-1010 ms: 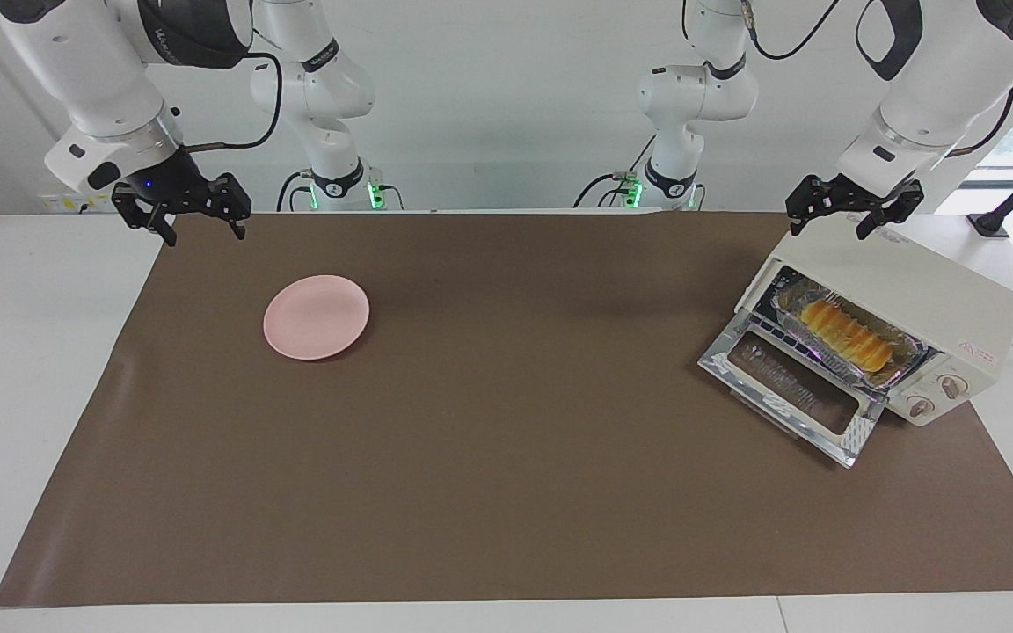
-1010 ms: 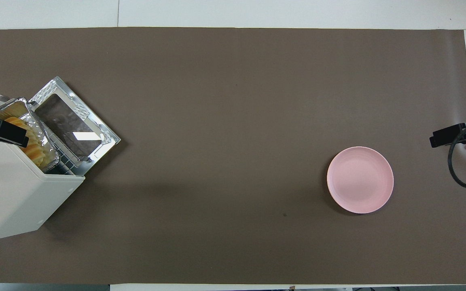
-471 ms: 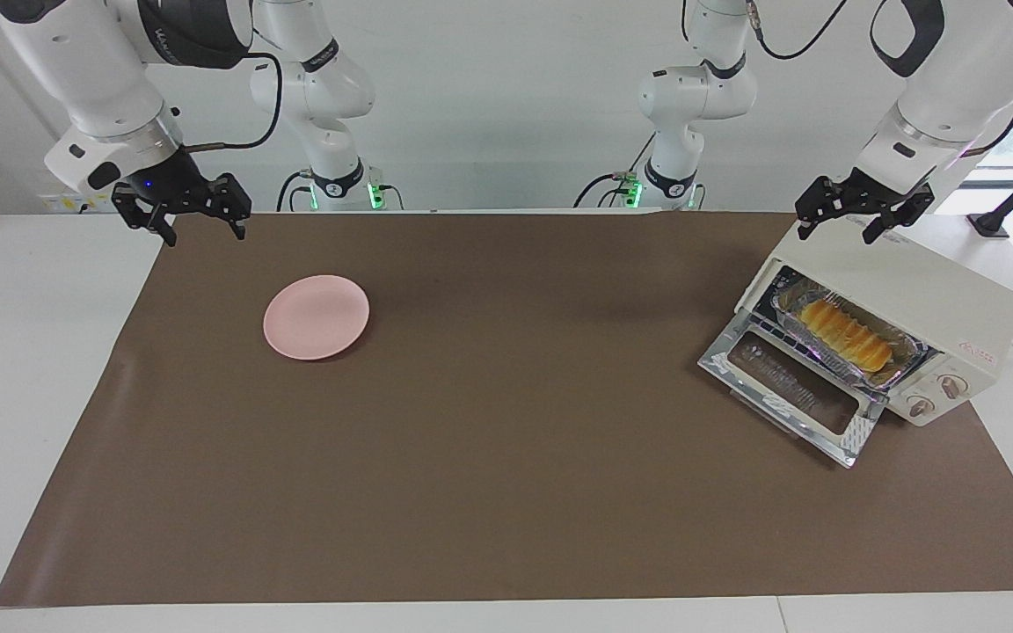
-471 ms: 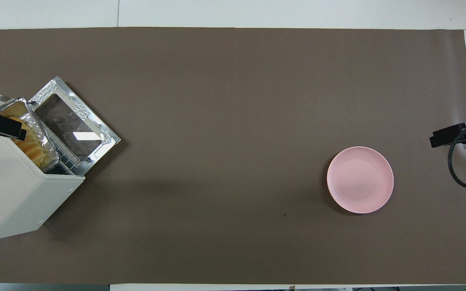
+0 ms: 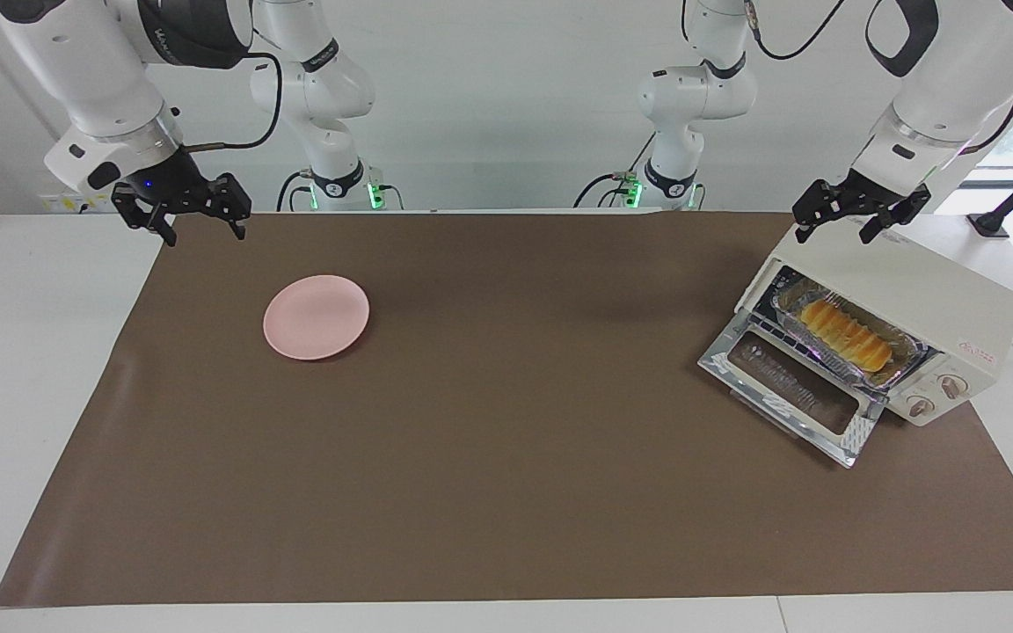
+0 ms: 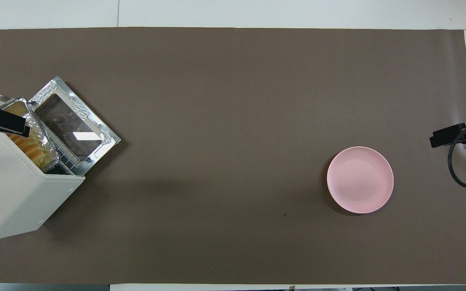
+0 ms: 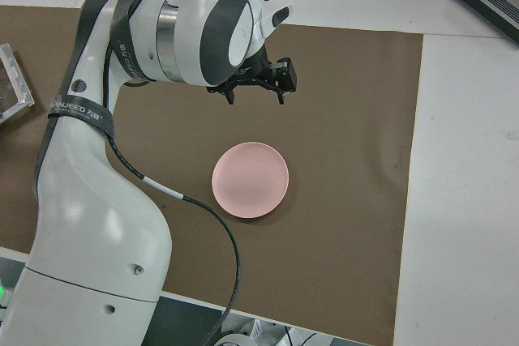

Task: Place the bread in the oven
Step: 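Open the left gripper and draw it back from the oven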

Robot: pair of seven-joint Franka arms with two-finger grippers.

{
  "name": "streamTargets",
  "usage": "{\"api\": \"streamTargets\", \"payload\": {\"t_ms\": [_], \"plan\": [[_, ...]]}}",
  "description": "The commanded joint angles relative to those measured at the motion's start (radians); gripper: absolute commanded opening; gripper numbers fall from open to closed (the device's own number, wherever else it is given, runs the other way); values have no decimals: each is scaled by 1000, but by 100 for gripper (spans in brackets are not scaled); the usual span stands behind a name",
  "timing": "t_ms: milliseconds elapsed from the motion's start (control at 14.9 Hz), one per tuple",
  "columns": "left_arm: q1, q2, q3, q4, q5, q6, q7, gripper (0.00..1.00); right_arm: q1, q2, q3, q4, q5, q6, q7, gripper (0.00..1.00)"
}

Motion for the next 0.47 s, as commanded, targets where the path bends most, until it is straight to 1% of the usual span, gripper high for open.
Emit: {"api": "streamTargets", "payload": {"t_ms": [0, 269, 404], "plan": [[-27, -12, 0, -12, -7, 28, -24, 100, -13, -15, 8, -13, 17, -1, 12, 100], [-25, -4, 2, -2, -9, 29, -22, 100, -13, -15, 8, -12, 17, -1, 12, 100], [-25, 1, 2, 2, -9, 60, -21, 100, -15, -15, 8, -13, 17, -1, 12, 100]]}}
